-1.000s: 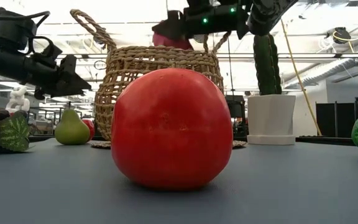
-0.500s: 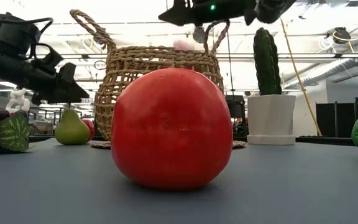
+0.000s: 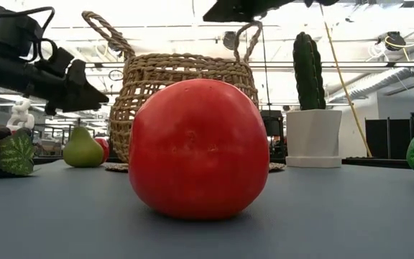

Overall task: Build produce basket
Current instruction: Put the lime into the brown basket

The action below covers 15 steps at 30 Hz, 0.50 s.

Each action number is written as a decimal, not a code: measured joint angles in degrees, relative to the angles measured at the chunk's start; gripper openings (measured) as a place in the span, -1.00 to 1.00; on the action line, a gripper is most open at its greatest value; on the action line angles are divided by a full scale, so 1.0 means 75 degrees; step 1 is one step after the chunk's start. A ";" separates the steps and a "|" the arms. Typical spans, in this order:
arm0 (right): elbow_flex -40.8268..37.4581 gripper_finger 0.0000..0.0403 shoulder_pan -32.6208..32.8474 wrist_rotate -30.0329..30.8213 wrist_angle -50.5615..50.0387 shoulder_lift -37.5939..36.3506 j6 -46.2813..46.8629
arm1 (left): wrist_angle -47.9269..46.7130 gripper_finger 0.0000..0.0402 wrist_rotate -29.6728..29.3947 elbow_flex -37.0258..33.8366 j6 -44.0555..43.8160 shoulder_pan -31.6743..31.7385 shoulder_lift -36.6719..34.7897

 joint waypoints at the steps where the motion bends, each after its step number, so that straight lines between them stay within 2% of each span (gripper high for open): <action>1: 0.0000 0.91 0.0075 0.0002 -0.0180 -0.0138 0.0124 | 0.0031 0.02 -0.0001 0.0000 0.0007 -0.0052 0.0000; 6: 0.0000 0.91 0.0772 -0.0061 -0.1002 -0.1049 0.0982 | 0.0556 0.02 -0.0003 0.0000 -0.0102 -0.0381 0.0000; 10: 0.0008 0.91 0.1619 -0.0064 -0.2211 -0.1873 0.2346 | 0.1101 0.02 -0.0003 0.0016 -0.0156 -0.0906 -0.0023; 13: 0.0013 0.91 0.2119 -0.0107 -0.4189 -0.2380 0.3498 | 0.1178 0.02 0.0170 0.0341 0.0013 -0.1309 -0.0023; 15: 0.0008 0.91 0.2309 -0.0125 -0.6155 -0.2633 0.4750 | 0.1002 0.02 0.0746 0.0721 0.0188 -0.1608 -0.0023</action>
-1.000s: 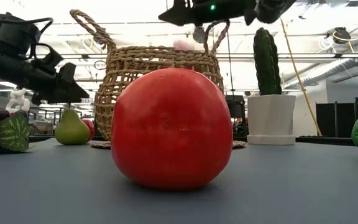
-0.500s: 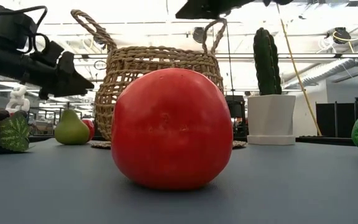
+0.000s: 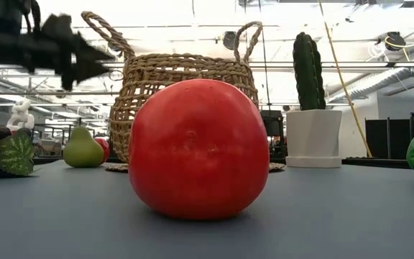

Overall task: Build produce basket
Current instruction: Put the lime into the brown basket

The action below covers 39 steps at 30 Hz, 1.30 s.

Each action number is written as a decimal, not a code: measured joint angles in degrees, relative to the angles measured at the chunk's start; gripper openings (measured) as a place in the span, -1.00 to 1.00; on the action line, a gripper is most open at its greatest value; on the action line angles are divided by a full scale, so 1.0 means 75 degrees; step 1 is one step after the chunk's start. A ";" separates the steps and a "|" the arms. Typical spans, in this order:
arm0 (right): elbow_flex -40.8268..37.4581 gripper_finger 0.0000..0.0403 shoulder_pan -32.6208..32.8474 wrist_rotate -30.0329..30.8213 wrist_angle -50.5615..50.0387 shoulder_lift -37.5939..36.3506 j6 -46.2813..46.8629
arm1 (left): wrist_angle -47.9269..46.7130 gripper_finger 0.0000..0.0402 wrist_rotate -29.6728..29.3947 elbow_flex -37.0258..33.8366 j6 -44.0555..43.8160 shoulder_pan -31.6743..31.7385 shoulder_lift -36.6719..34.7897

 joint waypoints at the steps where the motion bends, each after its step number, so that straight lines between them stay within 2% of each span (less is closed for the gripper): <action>1: -0.0011 0.91 0.0096 -0.0158 -0.0902 -0.0082 0.0883 | -0.0089 0.02 0.0300 0.0235 0.0004 -0.0182 0.0002; 4: -0.0014 0.91 0.0391 -0.1298 -0.2958 -0.0226 0.3643 | -0.0717 0.02 0.0813 0.0976 0.0008 -0.0895 0.0105; 6: -0.0034 0.91 0.0802 -0.2102 -0.3809 -0.0155 0.5192 | -0.1207 0.02 0.0654 0.1356 0.0008 -0.1431 0.0248; 11: -0.0677 0.91 0.2073 -0.3745 -0.3993 0.0289 0.7693 | -0.1388 0.02 -0.0247 0.1733 0.0036 -0.2700 0.0967; 15: -0.1076 0.91 0.2741 -0.3968 -0.4097 0.0778 0.9037 | -0.1423 0.02 -0.1276 0.1733 0.0264 -0.3276 0.1628; 19: -0.1171 0.91 0.2782 -0.4727 -0.4820 0.1518 0.9218 | -0.1380 0.02 -0.2139 0.1735 0.0470 -0.3353 0.2055; 21: -0.1171 0.91 0.2775 -0.5102 -0.5068 0.1786 0.9138 | -0.1343 0.02 -0.2343 0.1733 0.0531 -0.3326 0.2146; 24: -0.1171 0.91 0.2768 -0.5221 -0.5104 0.2129 0.8860 | -0.1212 0.02 -0.2378 0.1733 0.0679 -0.3185 0.2159; 27: -0.1165 0.91 0.2756 -0.4917 -0.5069 0.2296 0.8663 | -0.1028 0.02 -0.2354 0.1733 0.0847 -0.2996 0.2157; 31: -0.1165 0.91 0.2732 -0.3964 -0.4966 0.2423 0.8459 | -0.1317 0.02 -0.2018 0.1733 0.0867 -0.2826 0.2159; 36: -0.1165 0.91 0.2877 -0.3372 -0.4502 0.2582 0.7453 | -0.1572 0.02 -0.1945 0.1733 0.0917 -0.2721 0.2159; 39: -0.1156 0.91 0.2897 -0.3339 -0.4497 0.2783 0.7014 | -0.1730 0.02 -0.1945 0.1733 0.0864 -0.2707 0.2159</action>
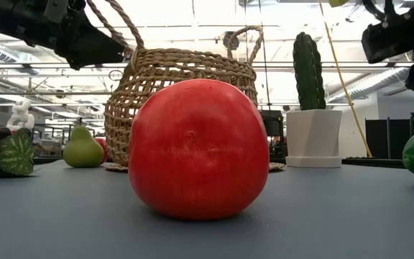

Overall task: Build produce basket
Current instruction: Put the lime into the brown basket

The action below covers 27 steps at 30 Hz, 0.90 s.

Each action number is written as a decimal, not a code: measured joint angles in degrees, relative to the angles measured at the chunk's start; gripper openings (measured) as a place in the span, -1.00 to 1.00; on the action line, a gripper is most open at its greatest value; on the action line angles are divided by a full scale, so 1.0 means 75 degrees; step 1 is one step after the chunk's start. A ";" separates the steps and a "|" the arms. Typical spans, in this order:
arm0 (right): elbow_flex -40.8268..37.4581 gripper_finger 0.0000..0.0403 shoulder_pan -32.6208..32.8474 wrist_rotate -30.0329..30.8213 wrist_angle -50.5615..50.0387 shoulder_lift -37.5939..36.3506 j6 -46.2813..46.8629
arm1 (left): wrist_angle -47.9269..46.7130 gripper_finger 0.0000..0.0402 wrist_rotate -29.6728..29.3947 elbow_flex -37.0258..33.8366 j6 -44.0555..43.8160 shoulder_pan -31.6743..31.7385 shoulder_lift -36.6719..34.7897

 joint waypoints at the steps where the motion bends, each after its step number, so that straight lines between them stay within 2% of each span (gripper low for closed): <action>1: 0.0000 0.91 -0.0011 -0.0093 0.0005 0.0080 -0.0058 | -0.0066 0.02 -0.0001 0.0000 -0.0037 -0.0006 0.0000; 8: 0.0000 0.85 -0.0009 -0.0187 0.0144 0.0456 -0.0450 | -0.0224 0.02 -0.0003 0.0000 -0.0089 -0.0006 0.0000; 11: -0.0001 0.73 -0.0027 -0.0166 0.0169 0.0540 -0.0716 | -0.0091 0.02 -0.0148 0.0000 -0.0149 0.0050 0.0000; 17: 0.0003 0.32 -0.0125 -0.0175 0.0194 0.0582 -0.0875 | -0.0084 0.02 -0.0201 0.0000 -0.0498 0.0214 0.0000; 20: -0.0003 0.28 -0.0183 -0.0109 0.0300 0.0535 -0.0865 | -0.0084 0.02 -0.0201 0.0000 -0.0589 0.0224 0.0000; 23: -0.0008 0.28 -0.0298 0.0400 0.1015 0.0467 -0.0834 | -0.0089 0.02 -0.0198 0.0000 -0.0608 0.0224 0.0000; 27: 0.0031 0.28 -0.0531 0.1025 0.2630 0.0265 -0.1554 | -0.0097 0.02 -0.0195 -0.0001 -0.0611 0.0224 0.0167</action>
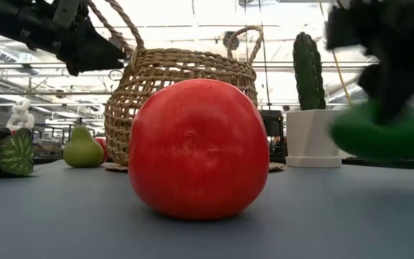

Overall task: Build produce basket
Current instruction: Put the lime into the brown basket

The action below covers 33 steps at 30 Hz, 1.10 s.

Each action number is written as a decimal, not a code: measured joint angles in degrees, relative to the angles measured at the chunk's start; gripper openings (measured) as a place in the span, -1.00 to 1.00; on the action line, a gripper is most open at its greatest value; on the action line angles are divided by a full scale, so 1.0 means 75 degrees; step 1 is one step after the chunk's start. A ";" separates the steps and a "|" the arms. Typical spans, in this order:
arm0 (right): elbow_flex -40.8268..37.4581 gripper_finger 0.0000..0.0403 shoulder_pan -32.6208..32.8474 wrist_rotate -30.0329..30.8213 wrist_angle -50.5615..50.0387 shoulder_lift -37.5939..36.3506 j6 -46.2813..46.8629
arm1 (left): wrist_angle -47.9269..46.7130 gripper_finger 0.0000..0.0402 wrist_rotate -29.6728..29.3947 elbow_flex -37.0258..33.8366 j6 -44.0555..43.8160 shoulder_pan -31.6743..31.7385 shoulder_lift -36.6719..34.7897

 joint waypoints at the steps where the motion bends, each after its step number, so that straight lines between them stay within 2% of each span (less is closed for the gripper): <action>1: 0.0024 0.28 -0.0056 0.0063 0.0352 -0.0091 -0.0248 | 0.0010 0.02 0.0000 -0.0004 0.0000 0.0000 0.0050; 7: 0.0396 0.28 -0.0338 0.0250 0.2587 -0.0743 -0.1431 | 0.0359 0.02 -0.0002 -0.0002 -0.0063 0.0000 0.0533; 11: 0.0770 0.28 -0.0462 0.0393 0.4064 -0.1120 -0.3072 | 0.0637 0.02 0.0009 -0.0004 -0.0069 0.0000 0.0792; 18: 0.1173 0.33 -0.0904 0.1925 0.4982 -0.1100 -0.6661 | 0.0855 0.02 0.0166 -0.0004 -0.0079 -0.0032 0.0998; 23: 0.1170 0.31 -0.1732 0.2781 0.5181 -0.0754 -0.7821 | 0.0900 0.02 0.0166 -0.0004 -0.0030 -0.0031 0.0993; 28: 0.1170 0.39 -0.2669 0.2741 0.5295 -0.0627 -0.8115 | 0.0936 0.02 0.0166 -0.0004 0.0363 -0.0029 0.0990; 33: 0.1138 0.58 -0.3298 0.1826 0.5430 -0.0607 -0.8907 | 0.0939 0.02 0.0163 -0.0004 0.0632 -0.0029 0.0990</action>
